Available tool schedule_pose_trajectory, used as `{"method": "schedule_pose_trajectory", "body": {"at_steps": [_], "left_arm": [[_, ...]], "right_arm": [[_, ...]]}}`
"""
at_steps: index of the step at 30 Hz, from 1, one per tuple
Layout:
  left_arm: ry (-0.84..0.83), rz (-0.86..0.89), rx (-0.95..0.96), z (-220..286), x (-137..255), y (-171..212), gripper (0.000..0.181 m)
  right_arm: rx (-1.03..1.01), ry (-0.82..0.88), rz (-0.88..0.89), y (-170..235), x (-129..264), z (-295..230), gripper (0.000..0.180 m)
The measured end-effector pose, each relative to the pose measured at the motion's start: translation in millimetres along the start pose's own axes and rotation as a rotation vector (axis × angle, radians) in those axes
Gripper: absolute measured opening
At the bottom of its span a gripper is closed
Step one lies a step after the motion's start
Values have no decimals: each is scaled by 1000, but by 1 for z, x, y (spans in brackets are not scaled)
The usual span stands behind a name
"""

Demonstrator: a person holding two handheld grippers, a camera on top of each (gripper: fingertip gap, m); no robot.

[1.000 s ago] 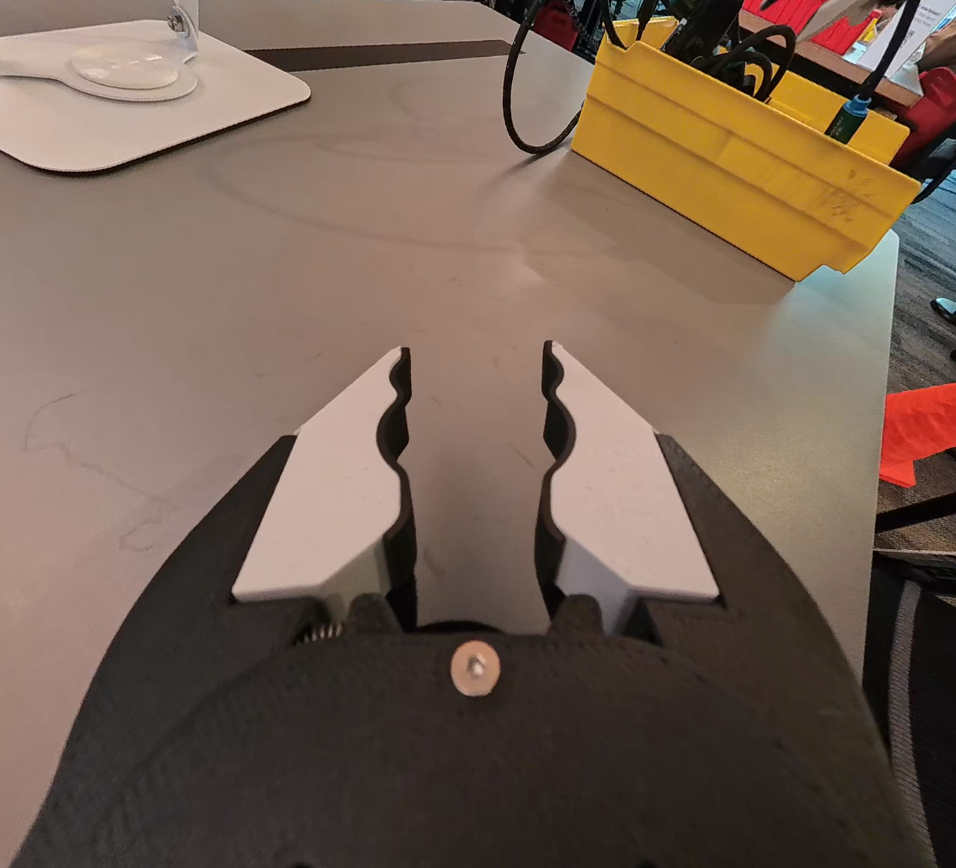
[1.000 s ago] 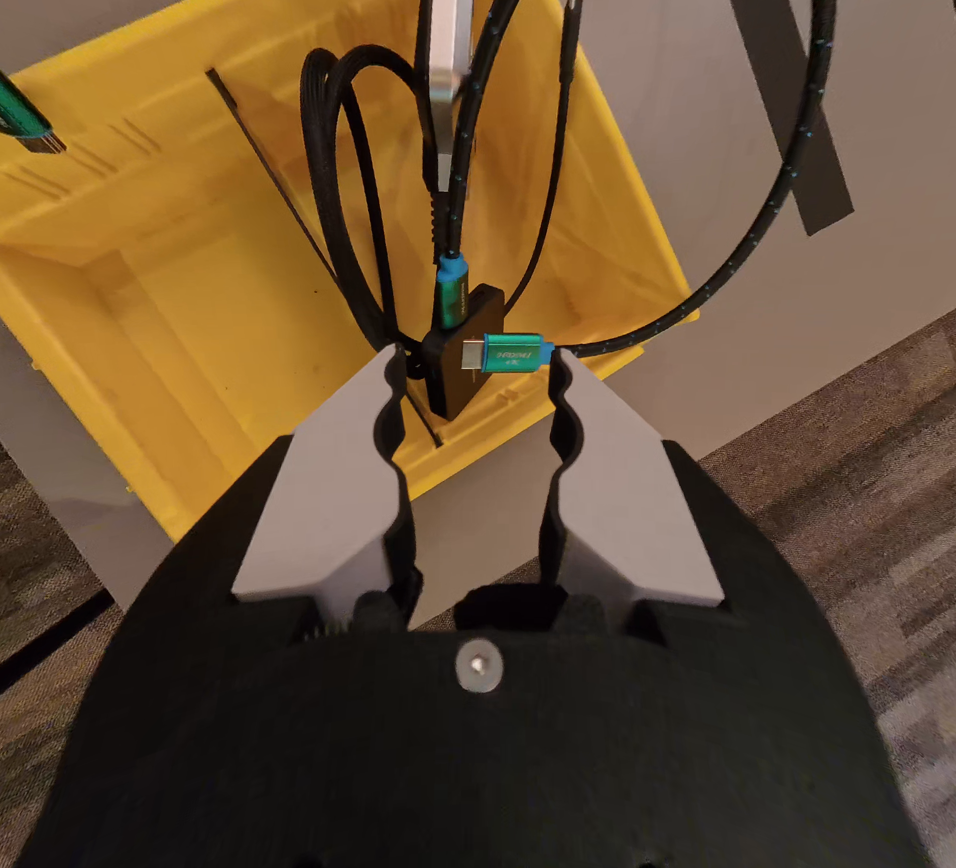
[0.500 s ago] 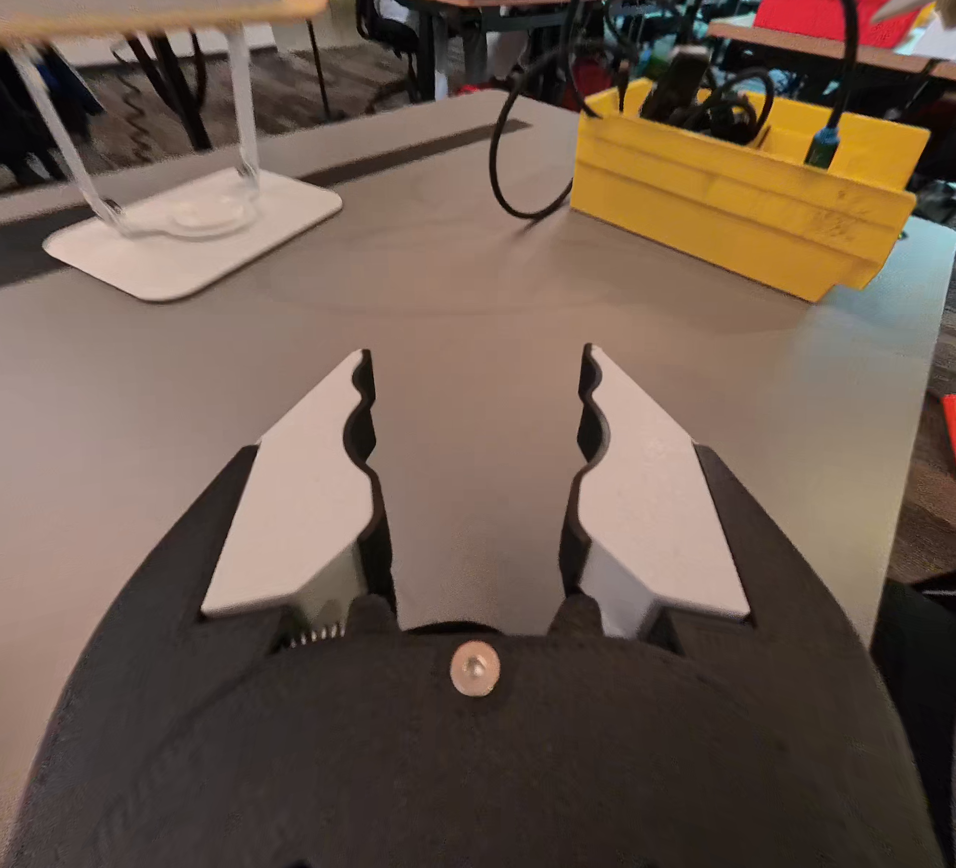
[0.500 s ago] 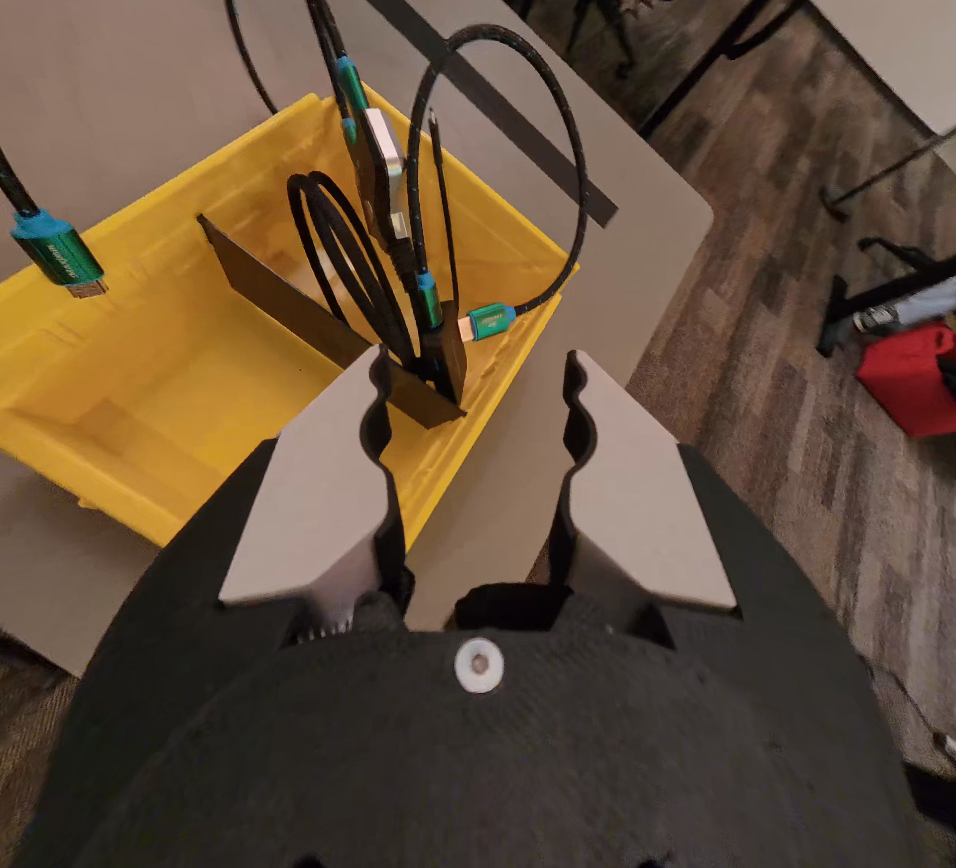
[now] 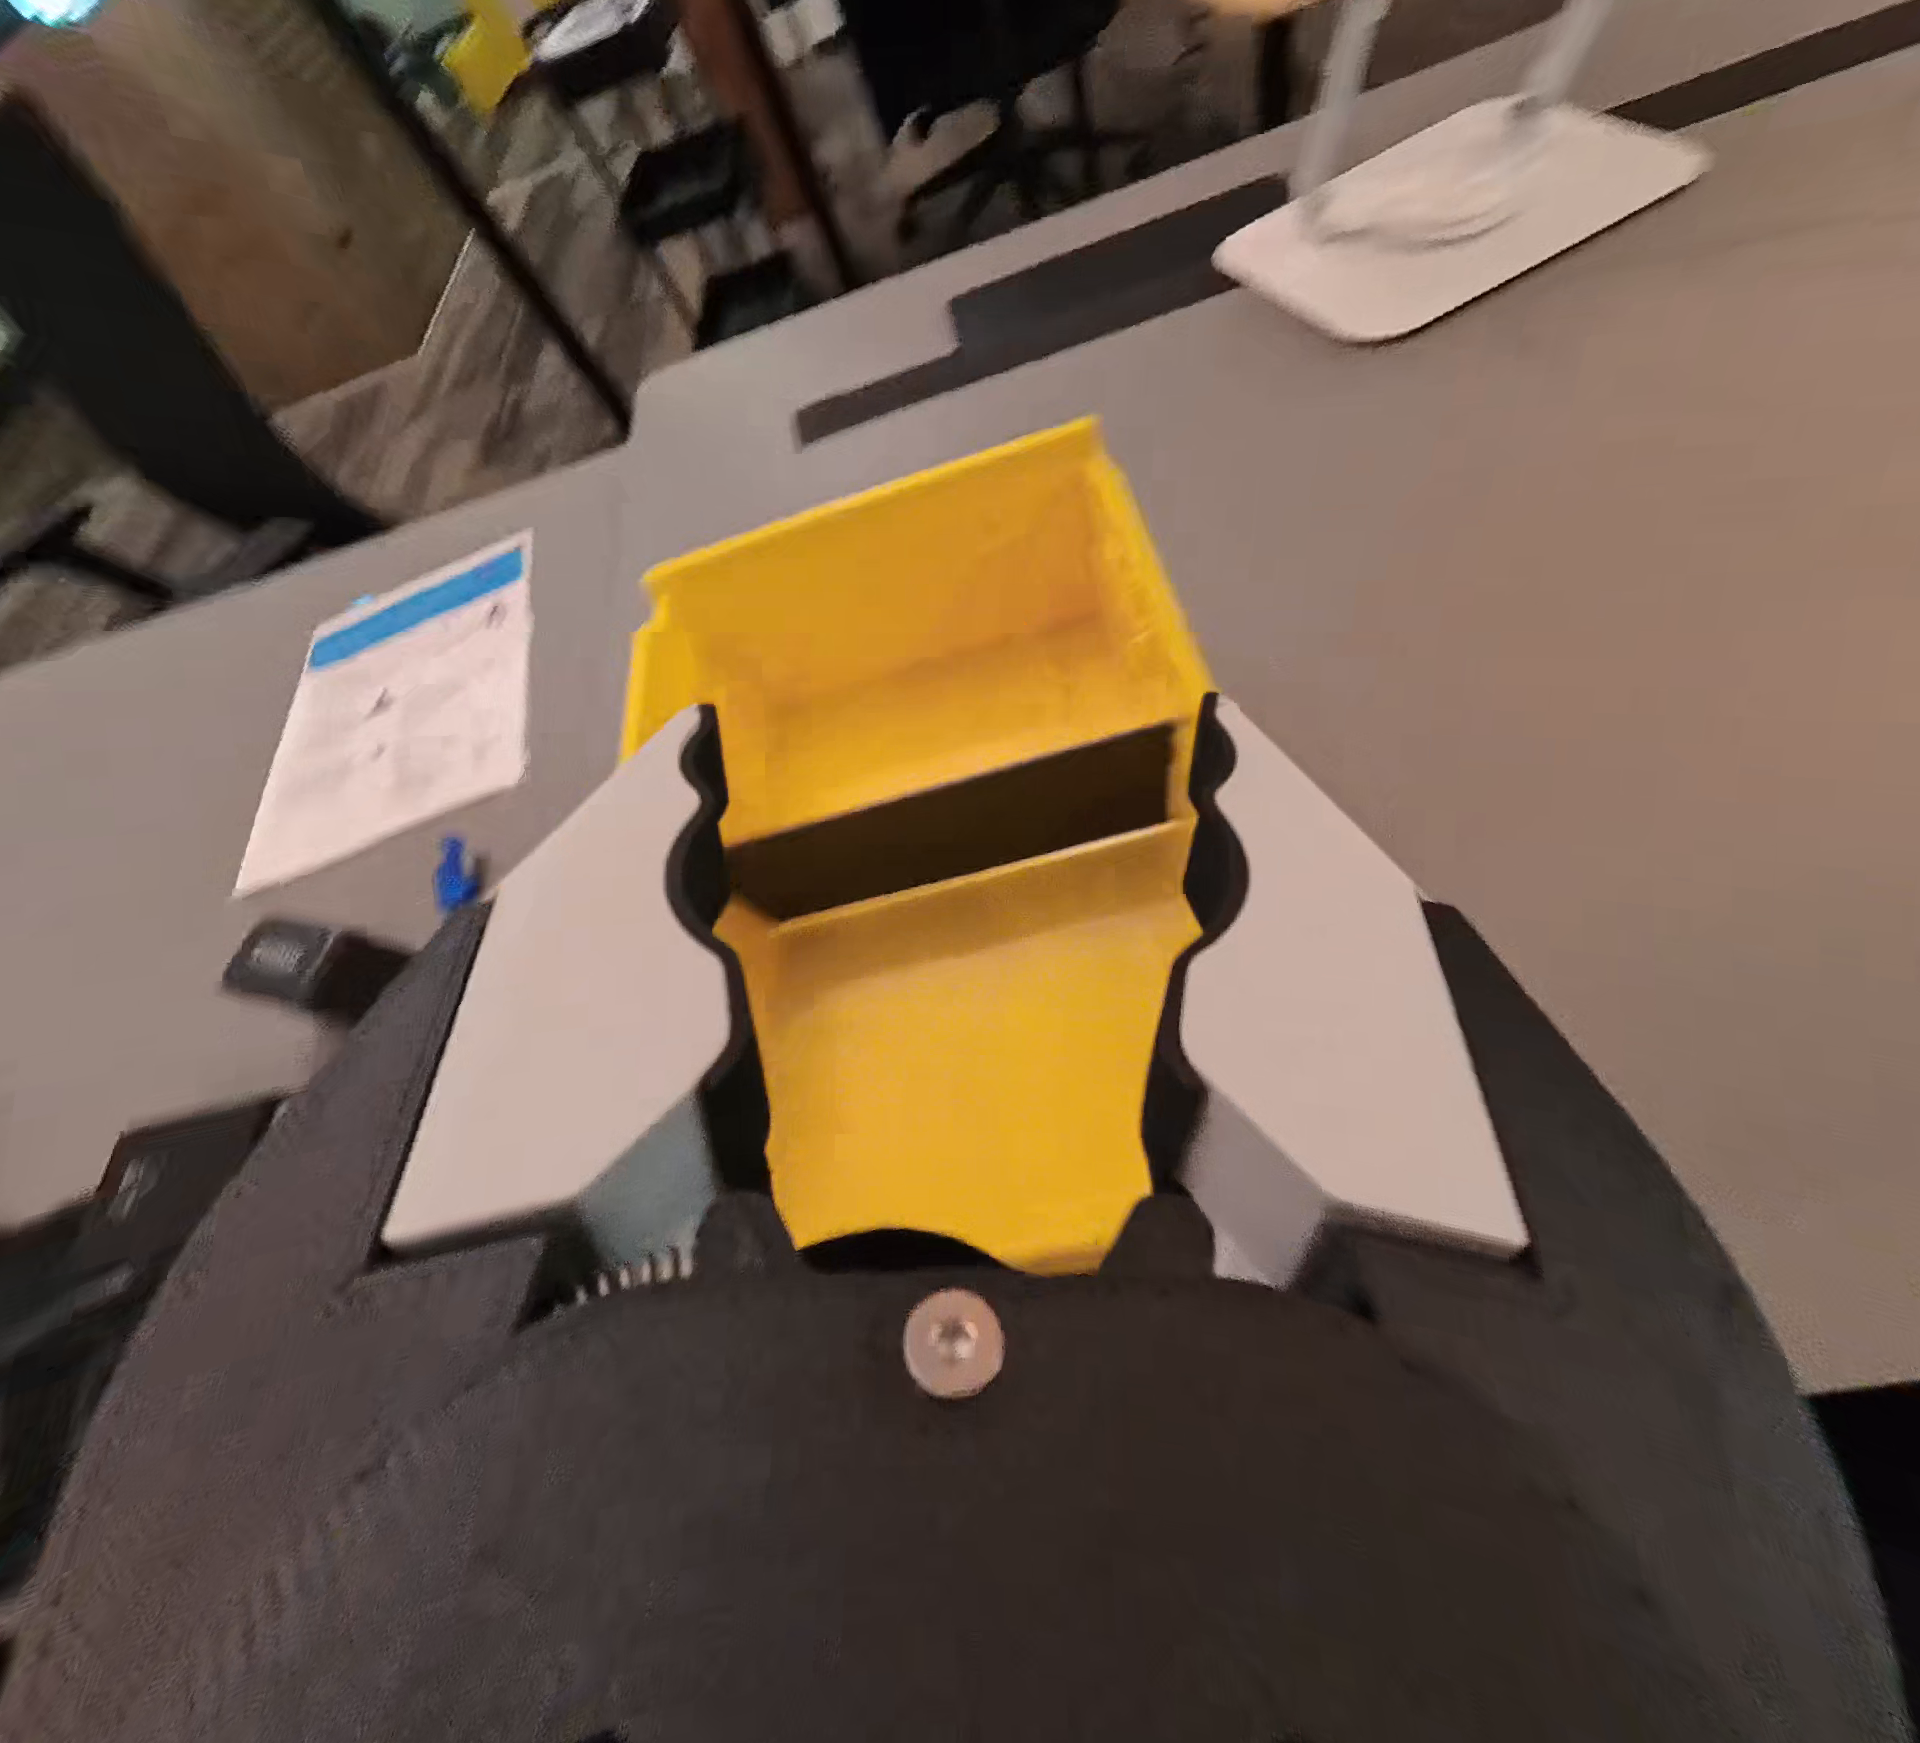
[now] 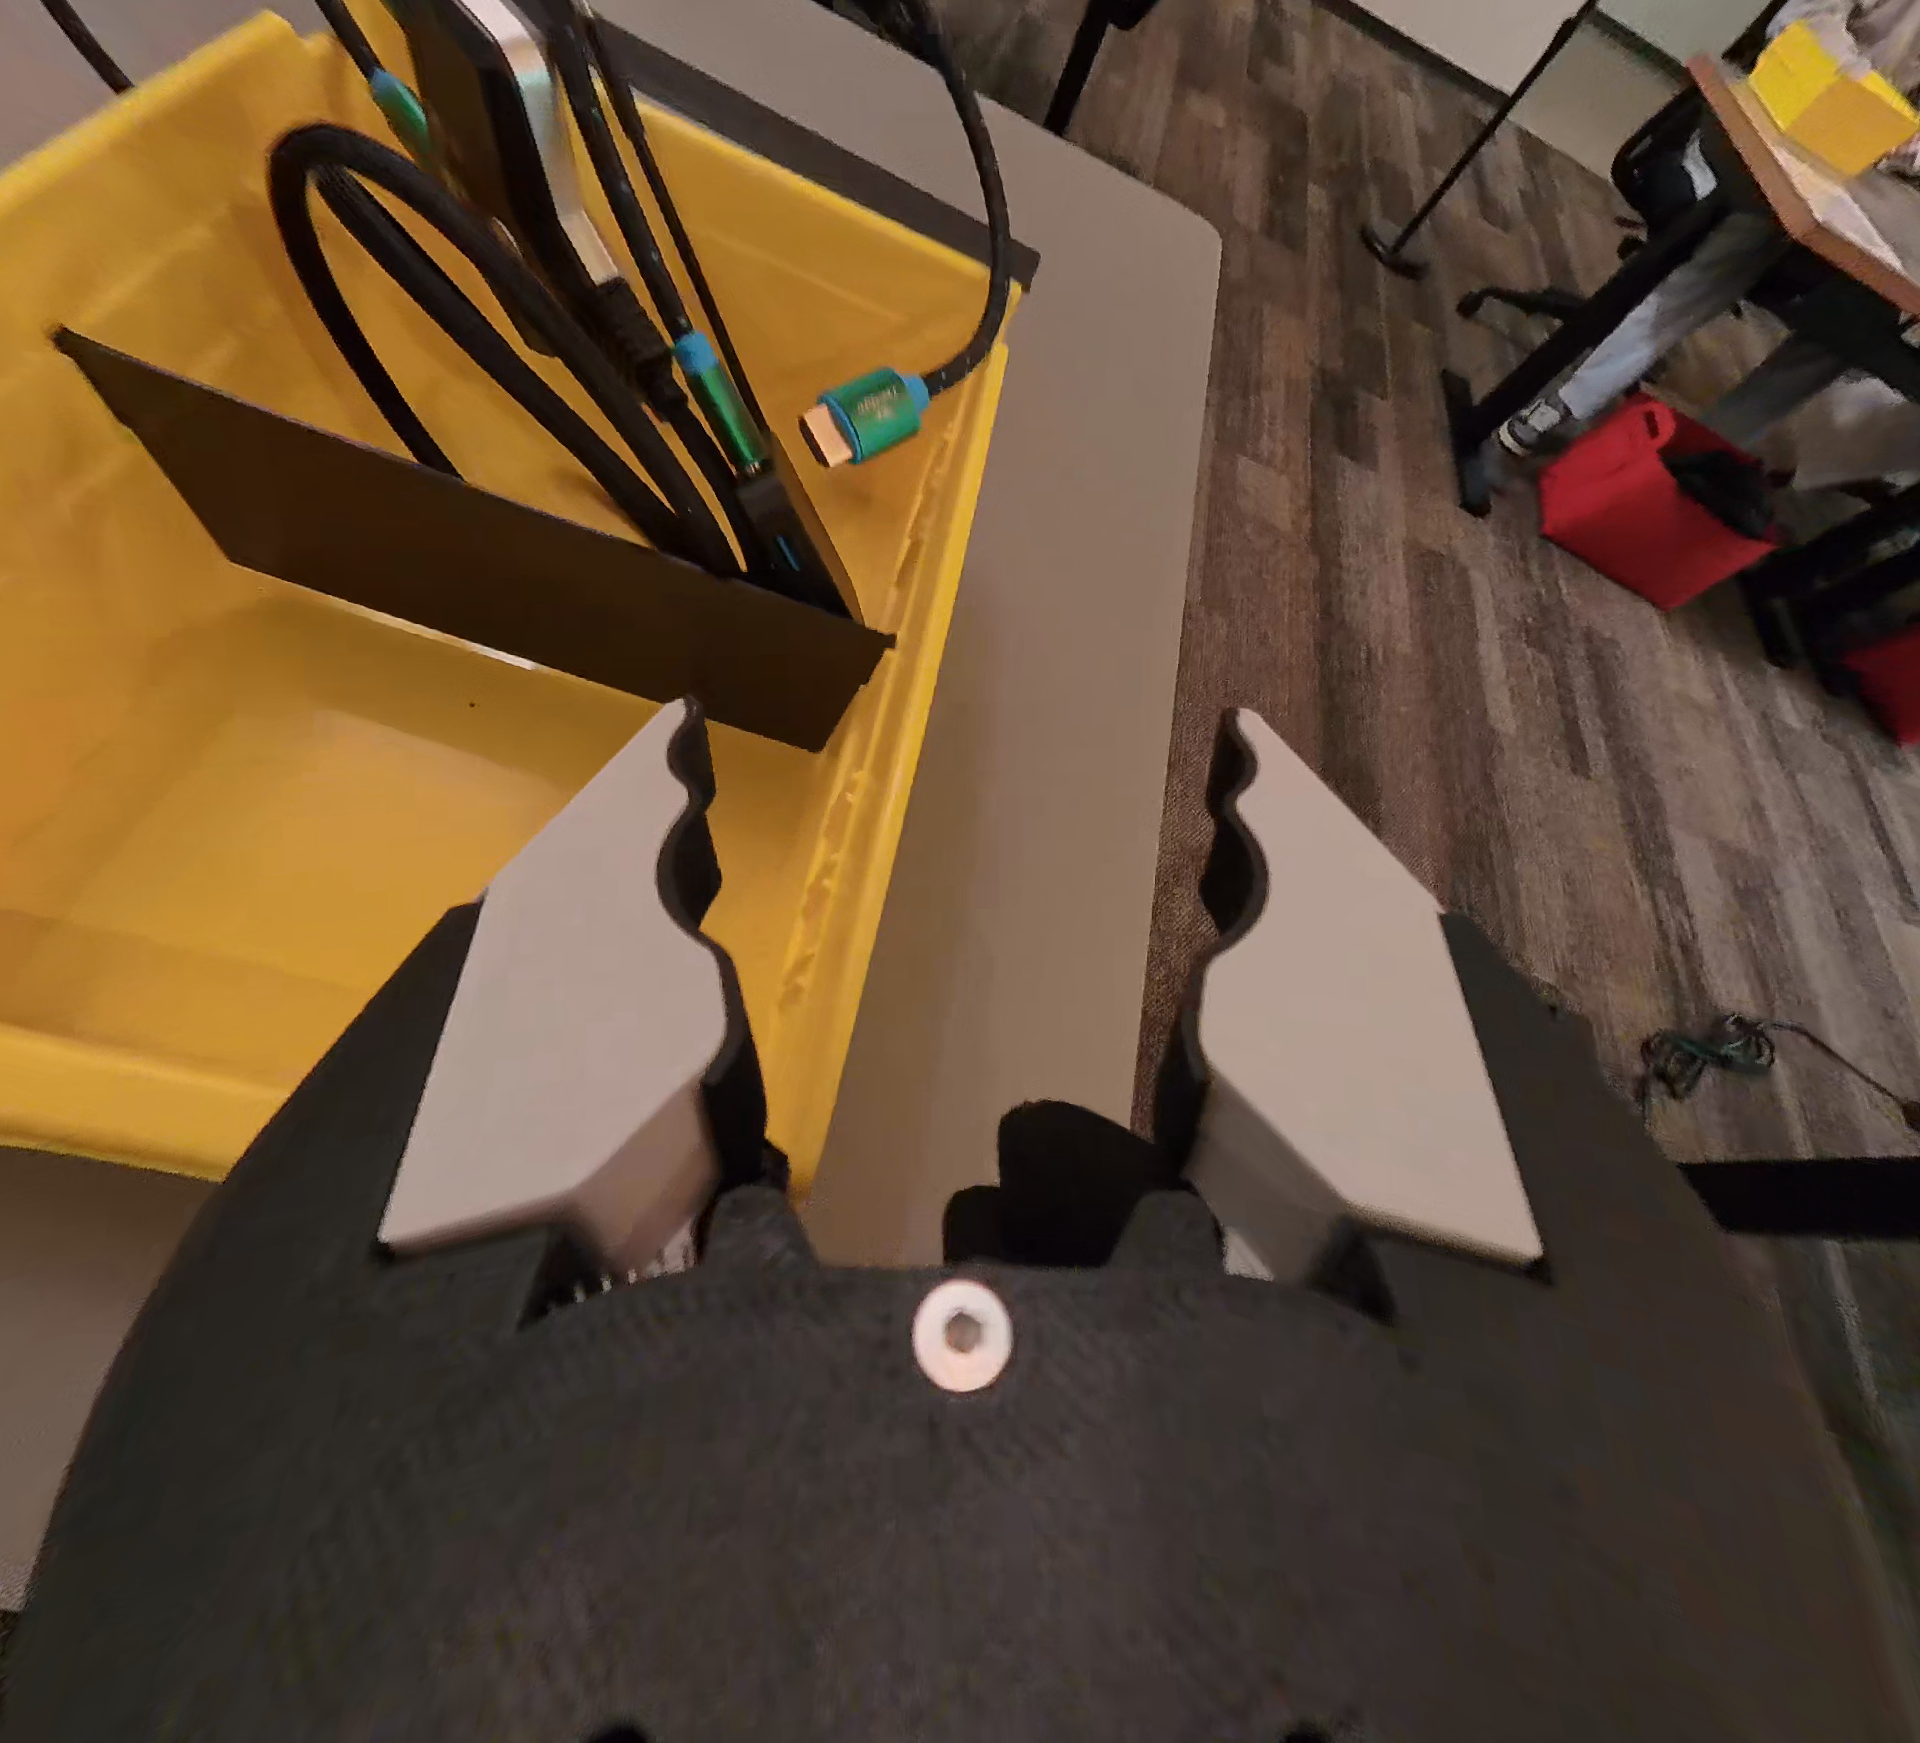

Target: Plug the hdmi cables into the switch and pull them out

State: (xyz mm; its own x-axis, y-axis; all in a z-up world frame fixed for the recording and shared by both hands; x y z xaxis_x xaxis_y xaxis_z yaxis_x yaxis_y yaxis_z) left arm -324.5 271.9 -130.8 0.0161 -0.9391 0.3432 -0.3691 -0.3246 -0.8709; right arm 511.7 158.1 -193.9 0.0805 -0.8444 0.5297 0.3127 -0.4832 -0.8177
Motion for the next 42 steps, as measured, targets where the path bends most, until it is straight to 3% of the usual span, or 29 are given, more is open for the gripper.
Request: {"method": "schedule_pose_trajectory", "body": {"at_steps": [6,11,14,21,24,26,42], "left_arm": [[-147,-217,151,-96,-26,107,102],[-87,-350,272,-108,-49,171,115],[40,-386,298,-90,-61,187,94],[228,-371,298,-61,-70,180,34],[256,-346,309,-56,-72,177,25],[270,-322,322,-53,-72,174,6],[277,-223,357,-22,-81,143,0]], "right_arm": [[-65,-55,-49,27,-24,-8,95],[-135,-131,-73,40,-41,-22,85],[-153,-131,-71,39,-43,-22,70],[-183,-166,-94,42,-43,-30,35],[-165,-129,-107,45,-42,-28,22],[-182,-145,-81,44,-42,-31,13],[-198,-133,-58,27,-51,-64,10]]}}
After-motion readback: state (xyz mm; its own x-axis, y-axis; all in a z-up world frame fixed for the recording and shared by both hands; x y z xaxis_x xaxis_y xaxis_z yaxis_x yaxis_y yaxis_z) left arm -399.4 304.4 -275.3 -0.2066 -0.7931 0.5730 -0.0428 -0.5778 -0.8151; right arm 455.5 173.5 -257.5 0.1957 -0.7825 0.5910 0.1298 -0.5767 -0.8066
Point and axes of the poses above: each gripper's, where its closed fingertips meet, x back along the fingers, y out of its underside, z = x × y across the jaws, the point moved 1 cm from there along x, back along the fingers, and after that the axes turned 12 degrees about -y, right-handed, at the moved point
